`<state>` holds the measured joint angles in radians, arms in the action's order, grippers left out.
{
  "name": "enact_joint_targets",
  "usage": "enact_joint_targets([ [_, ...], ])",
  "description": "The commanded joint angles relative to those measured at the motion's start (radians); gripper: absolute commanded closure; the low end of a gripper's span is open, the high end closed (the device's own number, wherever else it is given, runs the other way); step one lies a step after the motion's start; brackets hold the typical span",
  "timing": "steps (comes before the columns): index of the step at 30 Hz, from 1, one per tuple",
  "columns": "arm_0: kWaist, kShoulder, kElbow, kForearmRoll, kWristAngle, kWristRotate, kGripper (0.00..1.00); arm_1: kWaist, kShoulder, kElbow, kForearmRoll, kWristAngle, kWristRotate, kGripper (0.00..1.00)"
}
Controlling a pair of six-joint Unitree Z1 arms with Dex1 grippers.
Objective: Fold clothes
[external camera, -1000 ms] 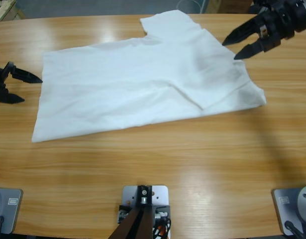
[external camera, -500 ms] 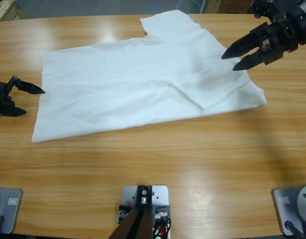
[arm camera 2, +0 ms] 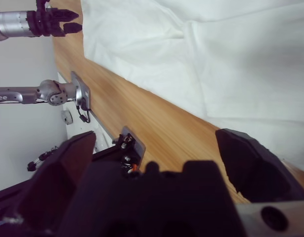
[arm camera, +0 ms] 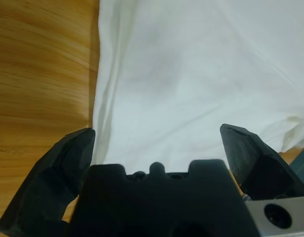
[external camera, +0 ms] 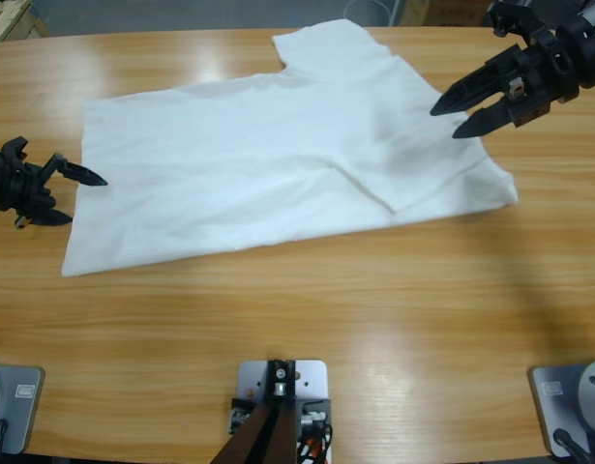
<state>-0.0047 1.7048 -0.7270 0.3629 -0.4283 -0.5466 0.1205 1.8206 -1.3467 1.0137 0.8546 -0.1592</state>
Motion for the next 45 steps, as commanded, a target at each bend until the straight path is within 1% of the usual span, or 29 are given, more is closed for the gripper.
enact_joint_targets([
  [1, -0.010, 0.068, 0.017, -0.027, 0.014, -0.001, 0.004, 0.013, 0.002, 0.015, -0.008, 0.016, 0.018, 0.000],
  [10, -0.022, 0.079, 0.014, -0.030, 0.010, -0.001, 0.004, 0.013, 0.003, 0.014, -0.007, 0.015, 0.018, 0.000],
  [21, -0.057, 0.107, 0.024, -0.042, 0.007, -0.006, 0.004, 0.013, -0.001, 0.015, -0.007, 0.012, 0.018, 0.000],
  [24, -0.063, 0.102, 0.028, -0.042, 0.006, -0.007, 0.004, 0.013, -0.001, 0.013, -0.007, 0.012, 0.018, 0.029],
  [26, -0.068, 0.089, 0.035, -0.042, 0.004, -0.009, 0.004, 0.013, -0.001, 0.012, -0.008, 0.012, 0.018, 0.089],
  [35, -0.105, 0.009, 0.062, -0.039, -0.013, -0.009, 0.009, 0.013, -0.003, 0.014, -0.009, 0.012, 0.020, 0.092],
  [42, -0.109, -0.050, 0.061, -0.039, -0.023, -0.033, 0.012, 0.013, -0.006, 0.022, -0.021, 0.014, 0.020, 0.092],
  [43, -0.115, -0.052, 0.062, -0.039, -0.024, -0.036, 0.033, 0.013, -0.005, 0.023, -0.022, 0.013, 0.020, 0.092],
  [44, -0.124, -0.051, 0.063, -0.039, -0.024, -0.041, 0.139, 0.013, -0.004, 0.024, -0.023, 0.014, 0.020, 0.094],
  [45, -0.130, -0.048, 0.065, -0.039, -0.024, -0.044, 0.213, 0.013, -0.004, 0.026, -0.024, 0.014, 0.020, 0.139],
])
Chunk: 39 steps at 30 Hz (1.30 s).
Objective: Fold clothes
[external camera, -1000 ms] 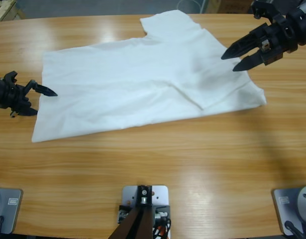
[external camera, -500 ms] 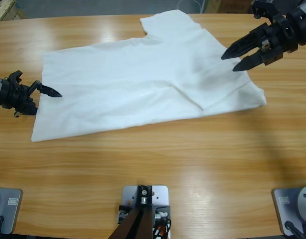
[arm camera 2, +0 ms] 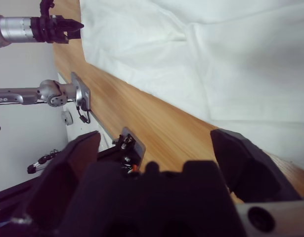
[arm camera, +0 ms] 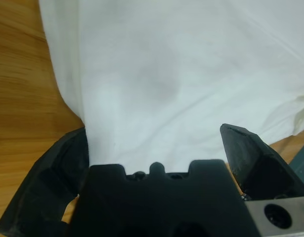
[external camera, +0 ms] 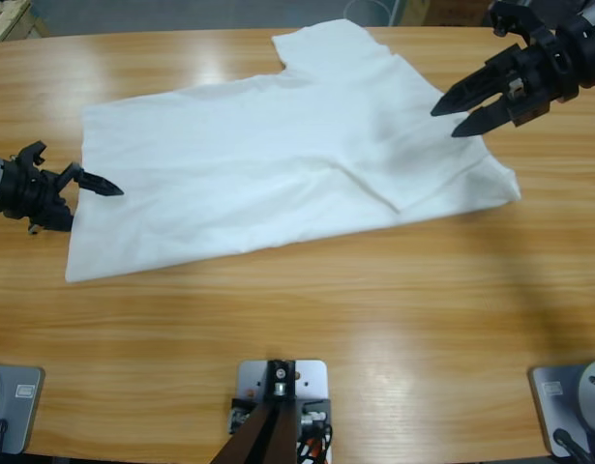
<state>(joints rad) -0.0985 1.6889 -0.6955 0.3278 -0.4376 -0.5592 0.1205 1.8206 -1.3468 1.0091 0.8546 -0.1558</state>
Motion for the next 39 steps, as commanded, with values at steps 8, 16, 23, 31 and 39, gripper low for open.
enact_joint_targets([
  [8, -0.028, -0.029, 0.034, -0.004, -0.015, -0.032, 0.638, 0.013, -0.001, 0.028, -0.023, 0.020, 0.016, 0.529],
  [16, -0.023, -0.031, 0.035, -0.004, -0.021, -0.030, 1.000, 0.013, -0.002, 0.026, -0.023, 0.024, 0.018, 0.692],
  [23, 0.072, -0.095, -0.074, 0.033, -0.017, 0.027, 0.110, 0.004, 0.022, -0.019, -0.008, 0.043, 0.036, 0.115],
  [31, 0.229, 0.024, -0.463, 0.326, -0.006, 0.223, 0.036, -0.111, 0.070, -0.206, 0.129, 0.044, 0.001, 0.117],
  [39, 0.295, 0.235, -0.680, 0.390, -0.028, 0.220, 0.035, -0.146, 0.239, -0.596, 0.303, 0.053, 0.030, 0.112],
])
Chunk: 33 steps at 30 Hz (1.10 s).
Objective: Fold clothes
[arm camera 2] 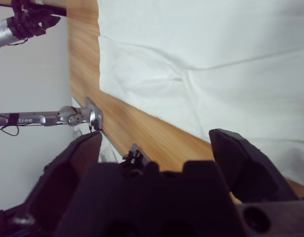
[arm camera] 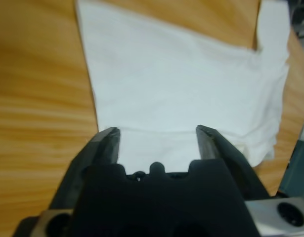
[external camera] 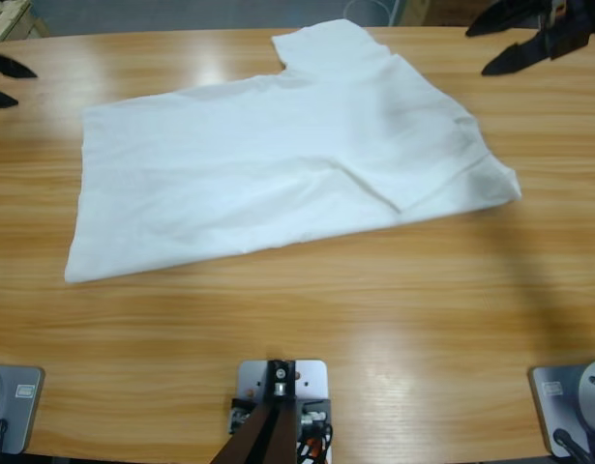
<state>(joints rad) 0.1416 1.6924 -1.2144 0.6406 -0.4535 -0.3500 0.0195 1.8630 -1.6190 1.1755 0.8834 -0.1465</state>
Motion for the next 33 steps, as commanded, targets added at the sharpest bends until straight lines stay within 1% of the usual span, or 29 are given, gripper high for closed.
enact_joint_targets([
  [1, 0.060, 0.252, -0.168, 0.077, -0.022, 0.010, 0.035, -0.048, 0.232, -0.402, 0.177, 0.024, 0.021, 0.110],
  [4, 0.076, 0.315, -0.185, 0.076, -0.062, 0.010, 0.036, -0.049, 0.313, -0.549, 0.250, 0.025, 0.019, 0.110],
  [9, 0.121, 0.418, -0.243, 0.076, -0.170, 0.010, 0.041, -0.047, 0.362, -0.564, 0.261, 0.025, 0.006, 0.115],
  [11, 0.119, 0.451, -0.281, 0.076, -0.177, 0.013, 0.056, -0.047, 0.369, -0.559, 0.262, 0.024, 0.000, 0.115],
  [12, 0.116, 0.467, -0.300, 0.076, -0.181, 0.011, 0.093, -0.047, 0.373, -0.559, 0.263, 0.023, -0.002, 0.115],
  [13, 0.113, 0.483, -0.317, 0.076, -0.185, 0.009, 0.105, -0.047, 0.377, -0.560, 0.263, 0.024, -0.002, 0.115],
  [17, 0.078, 0.528, -0.364, 0.078, -0.185, 0.001, 0.105, -0.047, 0.396, -0.568, 0.263, 0.025, -0.004, 0.115],
  [21, 0.053, 0.566, -0.371, 0.079, -0.186, -0.027, 0.105, -0.047, 0.413, -0.581, 0.265, 0.025, -0.004, 0.115],
  [24, 0.054, 0.586, -0.369, 0.079, -0.189, -0.044, 0.105, -0.047, 0.421, -0.583, 0.265, 0.025, -0.005, 0.115],
  [29, 0.079, 0.593, -0.370, 0.079, -0.179, -0.074, 0.101, -0.047, 0.433, -0.596, 0.269, 0.025, -0.005, 0.115],
  [33, 0.082, 0.599, -0.374, 0.080, -0.151, -0.087, 0.092, -0.047, 0.436, -0.601, 0.273, 0.025, -0.007, 0.115],
])
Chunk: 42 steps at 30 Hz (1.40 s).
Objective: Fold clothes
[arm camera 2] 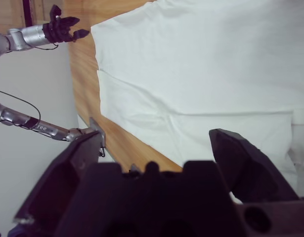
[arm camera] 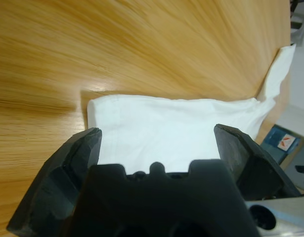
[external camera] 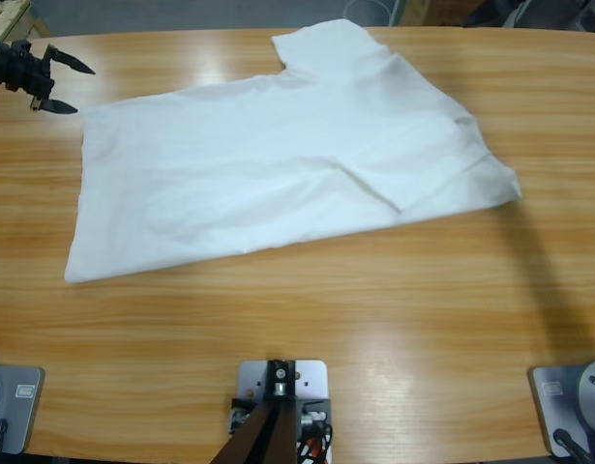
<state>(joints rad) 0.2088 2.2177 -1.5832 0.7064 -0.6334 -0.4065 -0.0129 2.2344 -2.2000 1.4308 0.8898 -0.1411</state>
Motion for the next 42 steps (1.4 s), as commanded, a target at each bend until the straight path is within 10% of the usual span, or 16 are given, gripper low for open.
enact_joint_targets([
  [1, 0.014, 0.077, -0.007, 0.015, 0.037, -0.037, 0.092, -0.015, 0.065, -0.020, 0.017, 0.018, -0.012, 0.115],
  [20, -0.129, 0.114, -0.067, 0.053, 0.220, -0.064, 0.113, -0.018, 0.085, -0.030, 0.023, 0.018, -0.014, 0.115],
  [29, -0.160, 0.119, -0.065, 0.061, 0.201, -0.067, 0.686, -0.018, 0.084, -0.038, 0.029, 0.018, -0.021, 0.115],
  [31, -0.155, 0.122, -0.066, 0.062, 0.197, -0.063, 0.991, -0.020, 0.081, -0.038, 0.030, 0.018, -0.024, 0.115],
  [42, -0.125, 0.128, -0.067, 0.063, 0.139, -0.060, 1.000, -0.027, 0.077, -0.070, 0.048, 0.015, -0.028, 0.142],
])
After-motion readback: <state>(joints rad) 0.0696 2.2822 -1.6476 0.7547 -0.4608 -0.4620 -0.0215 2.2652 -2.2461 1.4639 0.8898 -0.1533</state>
